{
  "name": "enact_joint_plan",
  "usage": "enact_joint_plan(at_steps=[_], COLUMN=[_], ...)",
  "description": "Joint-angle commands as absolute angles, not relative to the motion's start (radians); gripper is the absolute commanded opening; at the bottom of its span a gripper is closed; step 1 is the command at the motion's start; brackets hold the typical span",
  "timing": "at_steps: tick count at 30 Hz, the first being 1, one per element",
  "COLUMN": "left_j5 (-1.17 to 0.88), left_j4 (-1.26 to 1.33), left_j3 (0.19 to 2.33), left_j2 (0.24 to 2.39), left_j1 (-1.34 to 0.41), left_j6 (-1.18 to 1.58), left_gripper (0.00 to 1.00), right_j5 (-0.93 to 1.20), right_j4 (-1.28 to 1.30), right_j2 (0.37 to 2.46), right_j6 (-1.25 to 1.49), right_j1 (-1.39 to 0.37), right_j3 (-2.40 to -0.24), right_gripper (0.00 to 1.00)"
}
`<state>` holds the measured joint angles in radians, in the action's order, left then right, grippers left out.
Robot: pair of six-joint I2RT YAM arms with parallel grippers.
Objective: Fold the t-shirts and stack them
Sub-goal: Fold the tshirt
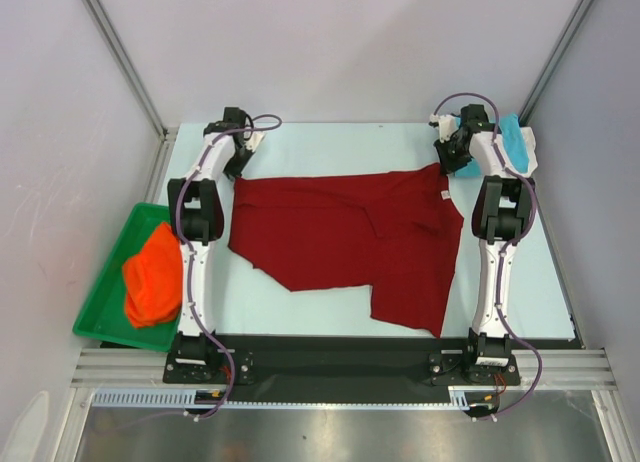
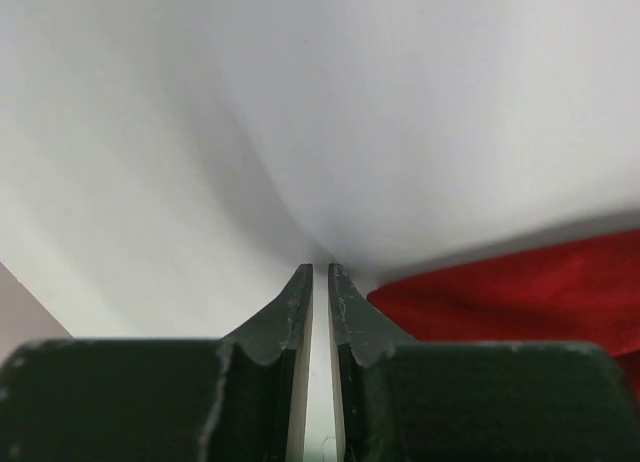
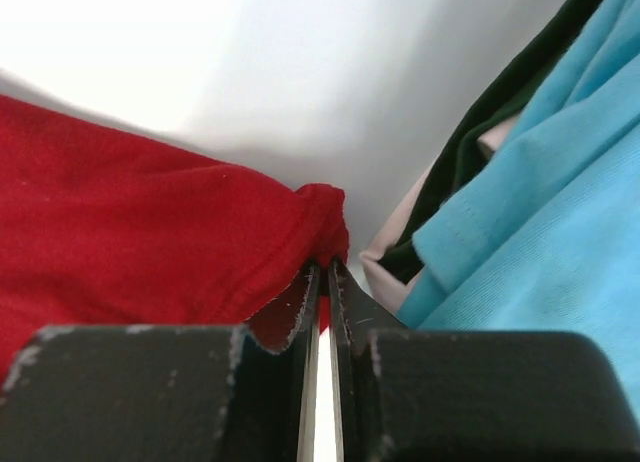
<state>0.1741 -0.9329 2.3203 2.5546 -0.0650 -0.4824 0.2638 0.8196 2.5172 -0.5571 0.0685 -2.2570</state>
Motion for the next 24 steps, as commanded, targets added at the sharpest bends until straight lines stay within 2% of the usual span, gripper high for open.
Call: enact_joint_plan(at_steps=[1, 8, 10, 12, 13, 19, 20, 24], left_j5=[0.195, 0.132, 0.082, 0.011, 0.008, -0.041, -0.046, -0.098], left_j4=[-0.908, -0.913, -0.951, -0.968, -0.977, -0.999, -0.997, -0.990], left_j3=[2.288, 2.191, 2.166, 2.085, 2.060, 1.887, 1.872, 1.786], left_j2=[2.533, 2.372, 2.327, 2.252, 2.232, 2.088, 2.076, 2.036], left_j1=[-0.057, -0.057, -0.057, -0.058, -0.060, -0.078, -0.080, -0.100], left_j6=[-0.506, -0.453, -0.424, -0.405, -0.394, -0.428, -0.429, -0.456], left_gripper=[0.15, 0.18, 0.22, 0.36, 0.40, 0.49, 0.53, 0.53], right_j5=[0.170, 0.172, 0.170, 0.153, 0.147, 0.173, 0.181, 0.212], right_j4=[0.713, 0.716, 0.715, 0.703, 0.704, 0.713, 0.715, 0.733], right_j2=[2.569, 2.559, 2.533, 2.502, 2.488, 2.379, 2.366, 2.319], right_j6=[-0.566, -0.557, -0.551, -0.539, -0.537, -0.512, -0.509, -0.503], right_j1=[0.072, 0.069, 0.066, 0.064, 0.063, 0.061, 0.060, 0.048], right_j3=[-2.286, -2.281, -2.272, -2.263, -2.261, -2.218, -2.211, -2.191], right_gripper=[0.09, 0.12, 0.23, 0.39, 0.41, 0.45, 0.45, 0.45])
